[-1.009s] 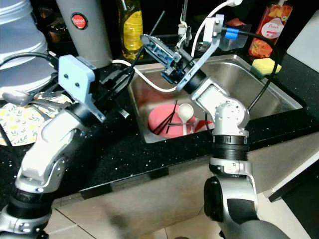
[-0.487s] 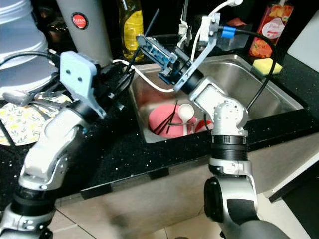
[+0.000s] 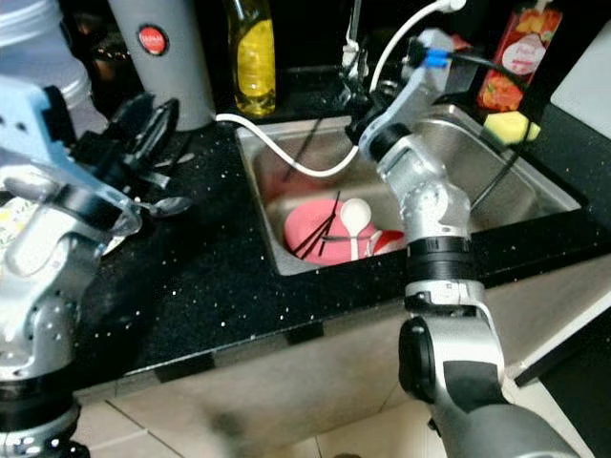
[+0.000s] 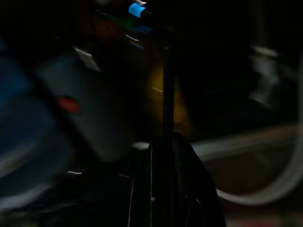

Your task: Kitchen organization

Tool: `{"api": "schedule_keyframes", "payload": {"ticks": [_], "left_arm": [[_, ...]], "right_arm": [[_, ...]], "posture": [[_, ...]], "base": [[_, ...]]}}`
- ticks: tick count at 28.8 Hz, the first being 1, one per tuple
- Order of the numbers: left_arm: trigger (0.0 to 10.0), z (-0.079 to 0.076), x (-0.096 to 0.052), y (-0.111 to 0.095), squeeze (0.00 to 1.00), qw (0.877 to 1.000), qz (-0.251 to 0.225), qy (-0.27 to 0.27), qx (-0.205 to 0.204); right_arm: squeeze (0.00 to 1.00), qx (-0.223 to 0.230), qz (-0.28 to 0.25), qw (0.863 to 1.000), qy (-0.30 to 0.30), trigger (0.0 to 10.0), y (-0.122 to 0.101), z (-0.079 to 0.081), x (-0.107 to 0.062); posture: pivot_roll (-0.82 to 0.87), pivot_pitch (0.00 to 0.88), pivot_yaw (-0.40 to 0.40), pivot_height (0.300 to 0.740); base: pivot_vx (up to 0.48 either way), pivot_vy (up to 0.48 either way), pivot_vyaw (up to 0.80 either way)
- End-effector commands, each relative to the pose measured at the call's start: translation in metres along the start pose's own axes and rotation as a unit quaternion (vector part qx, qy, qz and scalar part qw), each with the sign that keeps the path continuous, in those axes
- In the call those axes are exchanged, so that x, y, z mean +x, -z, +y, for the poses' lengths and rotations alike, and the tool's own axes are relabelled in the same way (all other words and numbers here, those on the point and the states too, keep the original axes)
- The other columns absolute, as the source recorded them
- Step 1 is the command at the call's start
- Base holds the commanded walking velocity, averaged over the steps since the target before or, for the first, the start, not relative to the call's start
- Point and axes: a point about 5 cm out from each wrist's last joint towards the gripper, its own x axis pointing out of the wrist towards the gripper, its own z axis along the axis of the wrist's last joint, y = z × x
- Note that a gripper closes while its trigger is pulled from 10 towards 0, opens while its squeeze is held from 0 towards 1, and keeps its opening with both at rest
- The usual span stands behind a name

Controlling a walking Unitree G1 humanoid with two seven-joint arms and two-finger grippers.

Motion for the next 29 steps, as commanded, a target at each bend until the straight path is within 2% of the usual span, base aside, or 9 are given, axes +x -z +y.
{"api": "schedule_keyframes", "payload": {"ticks": [1, 8, 10, 12, 17, 21, 22, 27, 29], "left_arm": [[10.0, 0.000, -0.003, 0.000, 0.00, 1.000, 0.007, -0.001, -0.001], [10.0, 0.019, -0.001, 0.008, 0.00, 0.992, 0.030, -0.118, 0.031], [10.0, 0.020, -0.001, 0.008, 0.00, 0.992, 0.028, -0.122, 0.024], [10.0, 0.019, 0.000, 0.008, 0.00, 0.992, 0.028, -0.122, 0.016], [10.0, 0.020, 0.003, 0.012, 0.00, 0.990, 0.043, -0.134, 0.018], [10.0, 0.031, 0.005, 0.016, 0.00, 0.978, 0.056, -0.195, 0.047], [10.0, 0.032, 0.004, 0.017, 0.00, 0.976, 0.059, -0.203, 0.042], [10.0, 0.045, 0.000, 0.041, 0.00, 0.939, 0.162, -0.301, 0.049], [10.0, 0.044, -0.006, 0.052, 0.62, 0.920, 0.207, -0.330, 0.043]], "right_arm": [[0.00, -0.026, 0.007, 0.999, 0.030, 10.0, 0.002, -0.006, 0.001], [0.00, -0.188, 0.149, 0.969, 0.052, 10.0, 0.055, -0.020, -0.004], [0.24, -0.195, 0.171, 0.965, 0.038, 10.0, 0.061, -0.019, -0.005], [1.00, -0.183, 0.192, 0.964, 0.024, 10.0, 0.068, -0.018, -0.006], [1.00, -0.132, 0.162, 0.978, 0.000, 10.0, 0.062, -0.013, -0.002], [1.00, -0.108, -0.013, 0.994, -0.025, 10.0, 0.013, -0.001, 0.004], [0.02, -0.115, -0.023, 0.993, -0.025, 10.0, 0.009, 0.000, 0.004], [0.00, -0.121, -0.030, 0.992, -0.032, 10.0, 0.006, 0.003, 0.003], [0.00, -0.119, -0.028, 0.992, -0.035, 10.0, 0.008, 0.004, 0.002]], "posture": [[0.03, 0.000, -0.044, 0.740], [0.04, 0.000, -0.060, 0.740], [0.03, 0.000, -0.060, 0.740], [0.04, 0.000, -0.059, 0.740], [0.03, 0.000, -0.055, 0.740], [0.03, 0.000, -0.048, 0.740], [0.03, 0.000, -0.044, 0.740], [0.03, 0.000, -0.042, 0.740], [0.03, 0.000, -0.041, 0.740]], "base": [[0.000, 0.000, 0.00], [0.000, 0.000, 0.00], [0.000, 0.000, 0.00], [0.000, 0.000, 0.00], [0.000, 0.000, 0.00], [0.000, 0.000, 0.00], [0.000, 0.000, 0.00], [0.000, 0.000, 0.00], [0.000, 0.000, 0.00]]}}
